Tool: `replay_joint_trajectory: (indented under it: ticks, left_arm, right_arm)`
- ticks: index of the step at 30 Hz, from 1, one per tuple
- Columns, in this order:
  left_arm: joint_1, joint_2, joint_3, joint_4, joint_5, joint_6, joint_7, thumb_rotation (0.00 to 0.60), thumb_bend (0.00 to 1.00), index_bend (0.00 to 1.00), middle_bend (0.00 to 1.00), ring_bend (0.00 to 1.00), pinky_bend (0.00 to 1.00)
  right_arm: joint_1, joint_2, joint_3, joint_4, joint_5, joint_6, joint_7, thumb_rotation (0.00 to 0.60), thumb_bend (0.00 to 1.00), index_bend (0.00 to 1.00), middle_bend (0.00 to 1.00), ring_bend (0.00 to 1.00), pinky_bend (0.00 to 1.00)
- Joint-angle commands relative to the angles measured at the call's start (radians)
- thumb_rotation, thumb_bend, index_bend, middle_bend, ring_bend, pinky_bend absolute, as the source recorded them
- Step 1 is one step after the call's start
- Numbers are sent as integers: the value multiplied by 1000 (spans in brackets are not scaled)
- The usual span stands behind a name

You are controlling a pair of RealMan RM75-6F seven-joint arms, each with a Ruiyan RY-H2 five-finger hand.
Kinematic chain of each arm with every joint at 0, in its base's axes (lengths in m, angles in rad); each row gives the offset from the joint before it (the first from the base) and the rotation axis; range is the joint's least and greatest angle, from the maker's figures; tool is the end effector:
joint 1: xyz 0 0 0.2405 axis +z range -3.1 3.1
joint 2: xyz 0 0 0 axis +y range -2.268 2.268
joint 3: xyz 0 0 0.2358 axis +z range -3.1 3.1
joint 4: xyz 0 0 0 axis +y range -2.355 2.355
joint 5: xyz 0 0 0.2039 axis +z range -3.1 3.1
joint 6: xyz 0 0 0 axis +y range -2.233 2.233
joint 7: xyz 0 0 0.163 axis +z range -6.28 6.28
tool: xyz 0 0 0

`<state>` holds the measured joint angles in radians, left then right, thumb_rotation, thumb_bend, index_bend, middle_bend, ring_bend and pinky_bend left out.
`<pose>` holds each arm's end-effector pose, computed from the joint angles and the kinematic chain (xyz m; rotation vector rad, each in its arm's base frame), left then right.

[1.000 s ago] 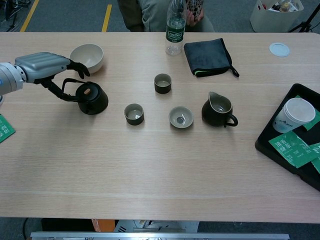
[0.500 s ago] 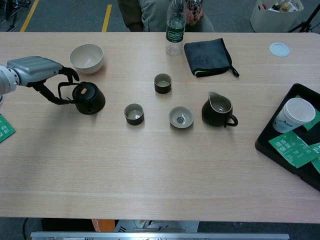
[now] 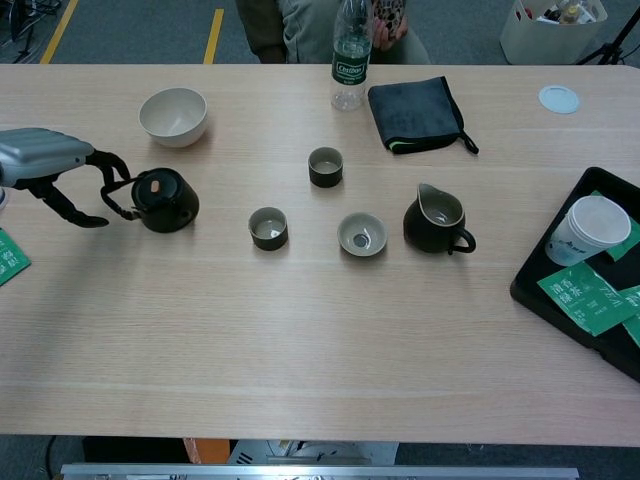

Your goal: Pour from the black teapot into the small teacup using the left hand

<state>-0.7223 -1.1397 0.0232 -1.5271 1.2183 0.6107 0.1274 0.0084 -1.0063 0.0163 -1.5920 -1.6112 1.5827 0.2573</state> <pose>-0.2458 0.3231 0.0519 -2.0625 -1.0340 -0.3825 -0.2951 -0.1686 0.1926 1.3639 -0.9602 1.0406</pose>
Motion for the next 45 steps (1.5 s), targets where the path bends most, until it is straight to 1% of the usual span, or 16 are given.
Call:
replay_joint_trajectory:
  ticks: [1, 10, 14, 17, 19, 21, 23, 24, 28, 30, 38, 45]
  left_arm:
    - [11, 19, 15, -24, 17, 8, -6, 387, 205, 189, 307, 172, 136]
    - [26, 75, 36, -114, 33, 18, -13, 387, 206, 189, 306, 172, 136]
    - [30, 97, 32, -160, 59, 13, -73, 386, 205, 190, 309, 176, 136]
    - [43, 96, 23, -159, 102, 48, -111, 395, 205, 192, 313, 180, 136]
    - [55, 82, 15, -144, 129, 91, -116, 450, 205, 192, 311, 180, 136]
    - [72, 57, 8, -116, 160, 147, -110, 548, 206, 191, 300, 180, 136]
    - [83, 33, 4, -92, 183, 187, -103, 587, 206, 182, 282, 179, 136]
    - [86, 25, 3, -84, 188, 197, -101, 598, 206, 172, 270, 179, 136]
    - [88, 2, 1, -73, 189, 206, -89, 600, 205, 113, 230, 172, 136]
    - [87, -11, 0, -70, 183, 207, -76, 600, 205, 84, 207, 152, 136]
    - [86, -72, -11, -58, 150, 211, -31, 600, 205, 11, 144, 107, 136]
    - [88, -141, -17, -22, 112, 213, 0, 600, 205, 0, 122, 98, 136]
  right_arm:
    - [-1, 0, -1, -1, -1, 2, 0, 600, 0, 358, 386, 232, 231]
    - [-6, -1, -1, 5, -2, 9, 7, 600, 0, 358, 386, 232, 231]
    - [-8, -3, -2, 11, -2, 11, 13, 600, 0, 358, 386, 232, 231]
    - [-9, -3, -1, 14, -1, 13, 17, 600, 0, 358, 385, 232, 231]
    - [-10, -3, -2, 16, -3, 15, 19, 600, 0, 358, 386, 232, 231]
    - [-11, -5, -2, 18, -3, 16, 22, 600, 0, 358, 386, 232, 231]
    - [-12, -6, -3, 20, -3, 16, 23, 600, 0, 358, 386, 232, 231]
    - [-13, -6, -3, 21, -2, 17, 24, 600, 0, 358, 386, 232, 231]
    - [-14, -7, -2, 22, -2, 19, 25, 600, 0, 358, 386, 232, 232]
    - [-13, -7, -2, 22, -2, 18, 25, 600, 0, 358, 386, 232, 232]
    - [-15, -6, -1, 24, 1, 19, 28, 600, 0, 358, 386, 232, 231]
    - [-18, -8, -1, 33, 6, 18, 36, 600, 0, 358, 386, 232, 231]
